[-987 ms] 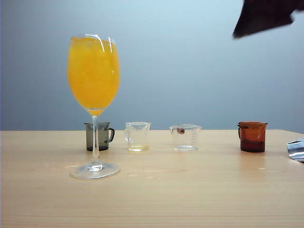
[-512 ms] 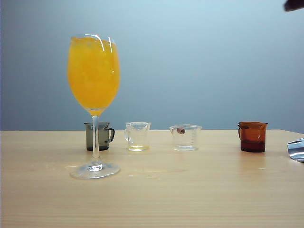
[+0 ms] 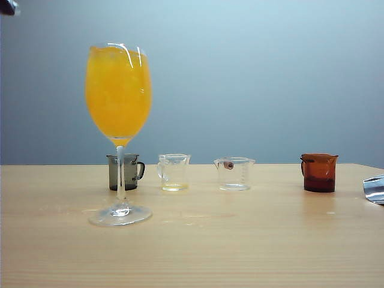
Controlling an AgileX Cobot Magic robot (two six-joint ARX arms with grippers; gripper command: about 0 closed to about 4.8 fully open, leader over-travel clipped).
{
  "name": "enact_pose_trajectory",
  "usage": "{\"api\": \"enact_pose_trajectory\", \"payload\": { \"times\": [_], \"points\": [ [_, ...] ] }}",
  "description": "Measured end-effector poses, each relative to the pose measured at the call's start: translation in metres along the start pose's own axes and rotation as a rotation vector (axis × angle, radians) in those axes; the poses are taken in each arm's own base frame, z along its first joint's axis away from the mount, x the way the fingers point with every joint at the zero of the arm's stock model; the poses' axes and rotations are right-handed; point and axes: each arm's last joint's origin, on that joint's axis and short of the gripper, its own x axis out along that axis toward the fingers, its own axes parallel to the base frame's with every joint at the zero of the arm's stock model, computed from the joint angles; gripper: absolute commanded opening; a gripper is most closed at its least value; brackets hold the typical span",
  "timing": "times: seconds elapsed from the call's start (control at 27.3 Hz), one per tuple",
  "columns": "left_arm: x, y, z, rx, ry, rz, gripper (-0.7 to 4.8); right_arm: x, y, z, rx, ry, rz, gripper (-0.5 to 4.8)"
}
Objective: Pick up the third measuring cup from the left, pour the pineapple juice inside into the goblet, and finally put the measuring cup back in its original place.
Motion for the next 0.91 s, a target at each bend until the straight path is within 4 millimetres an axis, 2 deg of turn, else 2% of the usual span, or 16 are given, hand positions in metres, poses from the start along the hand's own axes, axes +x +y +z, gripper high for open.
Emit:
{"api": "enact_pose_trajectory", "payload": {
  "times": [0.33, 0.62, 0.8, 0.91],
  "points": [
    [0.003, -0.002, -0.033, -0.052, -0.107, 0.034, -0.05, -0.009, -0.003, 0.004, 0.018, -0.059, -0.002, -0.05],
    [0.006, 0.001, -0.047, -0.075, -0.118, 0.165, -0.05, -0.009, -0.003, 0.004, 0.019, -0.061, -0.002, -0.05],
    [-0.008, 0.002, -0.052, -0.068, -0.214, 0.272, -0.06, -0.009, -0.003, 0.004, 0.019, -0.061, -0.004, -0.06],
    [-0.015, 0.006, -0.061, -0.08, -0.233, 0.343, -0.05, -0.009, -0.003, 0.004, 0.019, -0.061, -0.004, -0.05]
  ]
}}
